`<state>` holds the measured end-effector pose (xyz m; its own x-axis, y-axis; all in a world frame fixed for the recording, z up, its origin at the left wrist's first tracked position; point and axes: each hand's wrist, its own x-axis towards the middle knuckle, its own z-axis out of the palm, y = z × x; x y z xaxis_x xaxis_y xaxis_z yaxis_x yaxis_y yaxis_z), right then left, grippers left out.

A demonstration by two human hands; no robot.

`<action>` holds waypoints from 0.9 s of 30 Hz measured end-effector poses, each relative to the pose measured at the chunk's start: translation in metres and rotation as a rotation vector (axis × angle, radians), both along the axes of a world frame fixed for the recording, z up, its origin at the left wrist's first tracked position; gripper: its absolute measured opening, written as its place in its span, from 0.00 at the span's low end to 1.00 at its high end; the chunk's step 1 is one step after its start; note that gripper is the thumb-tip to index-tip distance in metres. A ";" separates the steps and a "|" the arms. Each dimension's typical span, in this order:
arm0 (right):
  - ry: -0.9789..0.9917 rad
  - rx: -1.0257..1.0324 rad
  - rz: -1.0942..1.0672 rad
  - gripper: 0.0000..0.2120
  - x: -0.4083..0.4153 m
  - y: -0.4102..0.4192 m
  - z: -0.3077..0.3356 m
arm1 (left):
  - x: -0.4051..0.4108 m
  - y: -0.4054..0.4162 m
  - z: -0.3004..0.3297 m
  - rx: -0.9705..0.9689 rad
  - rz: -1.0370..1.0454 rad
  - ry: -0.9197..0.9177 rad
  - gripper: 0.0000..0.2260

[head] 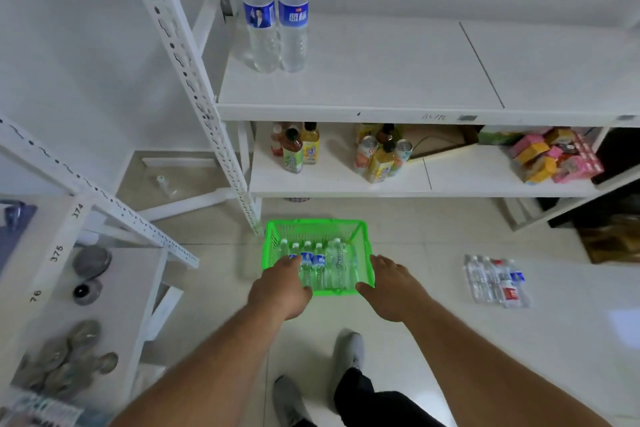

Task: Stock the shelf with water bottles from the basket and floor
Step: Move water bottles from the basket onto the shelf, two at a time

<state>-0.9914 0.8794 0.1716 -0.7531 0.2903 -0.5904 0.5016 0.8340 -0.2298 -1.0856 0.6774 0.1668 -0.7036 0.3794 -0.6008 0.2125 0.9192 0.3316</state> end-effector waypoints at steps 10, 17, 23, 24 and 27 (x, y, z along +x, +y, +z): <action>-0.083 -0.119 -0.059 0.36 -0.017 0.039 -0.043 | -0.019 0.046 -0.036 -0.042 0.022 -0.069 0.35; -0.162 -0.256 -0.163 0.35 -0.073 0.098 -0.135 | -0.050 0.096 -0.128 0.000 0.185 -0.200 0.35; -0.201 -0.382 -0.491 0.31 -0.121 0.138 -0.274 | -0.076 0.129 -0.279 0.069 0.372 -0.364 0.36; -0.215 -0.385 -0.535 0.29 -0.128 0.142 -0.302 | -0.080 0.134 -0.307 0.067 0.387 -0.378 0.36; -0.243 -0.381 -0.574 0.23 -0.147 0.150 -0.391 | -0.090 0.150 -0.396 0.076 0.420 -0.408 0.35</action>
